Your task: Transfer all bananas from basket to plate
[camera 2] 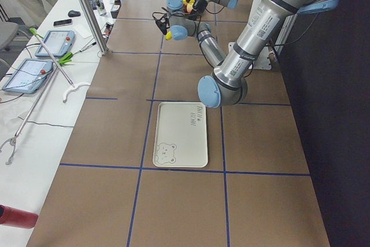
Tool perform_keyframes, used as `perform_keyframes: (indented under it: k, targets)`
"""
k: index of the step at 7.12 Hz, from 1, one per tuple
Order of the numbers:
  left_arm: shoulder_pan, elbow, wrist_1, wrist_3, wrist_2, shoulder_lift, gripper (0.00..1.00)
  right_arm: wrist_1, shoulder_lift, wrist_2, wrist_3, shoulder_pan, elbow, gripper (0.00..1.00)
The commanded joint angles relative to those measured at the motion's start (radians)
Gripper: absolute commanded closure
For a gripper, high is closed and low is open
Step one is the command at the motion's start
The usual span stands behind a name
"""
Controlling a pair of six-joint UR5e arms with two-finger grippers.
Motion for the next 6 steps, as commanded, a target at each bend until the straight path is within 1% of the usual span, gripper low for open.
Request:
perform_keyframes:
  k: [1, 2, 3, 4, 5, 6]
  targets:
    - [0.022, 0.0, -0.001, 0.0, 0.036, -0.001, 0.02, 0.0, 0.0, 0.0, 0.0, -0.001, 0.0, 0.99]
    - [0.024, 0.0, 0.0, -0.003, 0.04, -0.001, 0.18, 0.0, 0.0, 0.0, 0.0, -0.002, 0.002, 0.99]
    - [0.024, 0.0, 0.0, -0.001, 0.042, -0.001, 0.46, 0.0, 0.0, 0.0, 0.0, -0.004, 0.003, 0.99]
    - [0.024, 0.0, -0.001, -0.001, 0.04, -0.001, 0.68, 0.0, 0.0, 0.0, 0.0, -0.004, 0.003, 0.99]
    - [0.024, 0.0, -0.001, -0.001, 0.04, 0.0, 0.83, 0.0, 0.0, 0.0, 0.0, -0.006, 0.002, 0.98]
    - [0.024, 0.0, -0.001, -0.001, 0.04, 0.002, 0.94, 0.0, 0.0, 0.0, -0.003, -0.004, 0.0, 0.95]
